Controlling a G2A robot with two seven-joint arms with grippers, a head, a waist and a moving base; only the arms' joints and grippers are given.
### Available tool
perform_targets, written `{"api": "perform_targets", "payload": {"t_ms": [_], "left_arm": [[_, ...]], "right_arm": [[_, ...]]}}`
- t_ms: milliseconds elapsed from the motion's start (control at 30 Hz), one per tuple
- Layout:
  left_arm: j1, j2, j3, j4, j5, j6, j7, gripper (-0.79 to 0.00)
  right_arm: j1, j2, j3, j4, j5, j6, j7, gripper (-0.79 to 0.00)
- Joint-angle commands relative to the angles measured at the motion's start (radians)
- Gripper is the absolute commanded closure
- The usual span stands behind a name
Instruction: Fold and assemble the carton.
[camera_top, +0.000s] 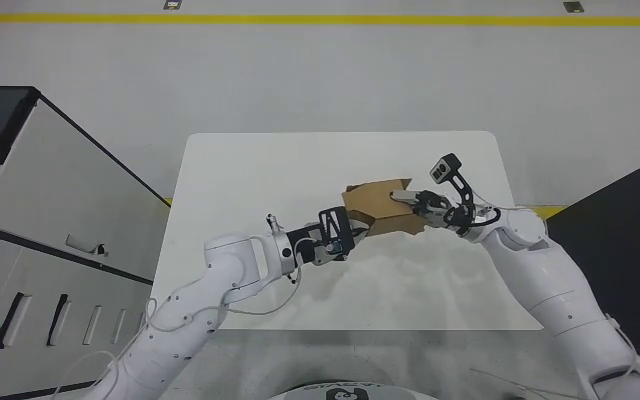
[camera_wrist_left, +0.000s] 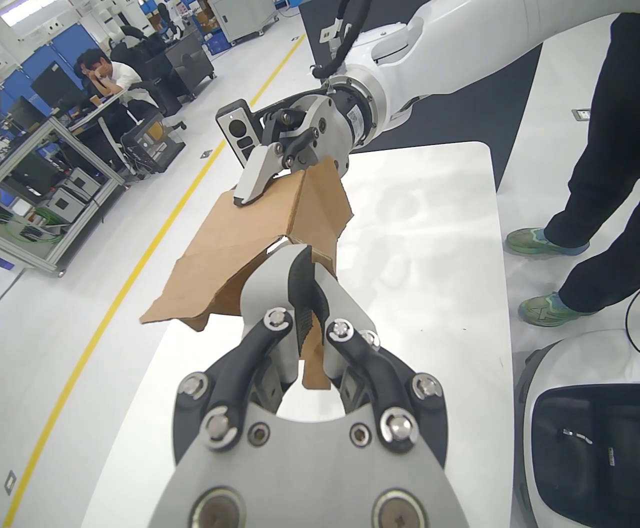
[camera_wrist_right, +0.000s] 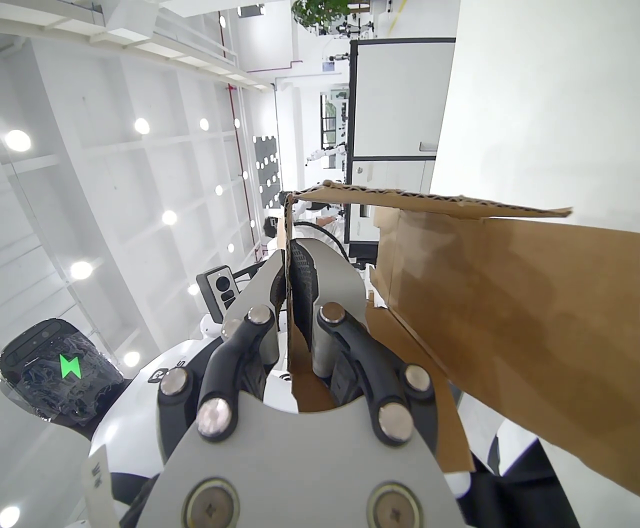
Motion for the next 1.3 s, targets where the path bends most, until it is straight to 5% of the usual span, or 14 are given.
{"api": "perform_targets", "payload": {"t_ms": [0,800,1267], "left_arm": [[0.000,0.000,0.002,-0.002,-0.001,-0.001,-0.001,0.000],[-0.032,-0.009,0.053,0.018,0.000,0.003,0.005,0.000],[0.031,0.015,-0.087,0.006,-0.004,0.040,-0.001,0.000]], "right_arm": [[-0.003,-0.001,0.004,-0.002,-0.003,0.002,-0.003,0.000],[-0.012,-0.027,0.012,-0.023,-0.026,0.025,-0.019,0.000],[-0.033,-0.025,0.082,0.006,0.026,-0.060,0.160,0.000]]}}
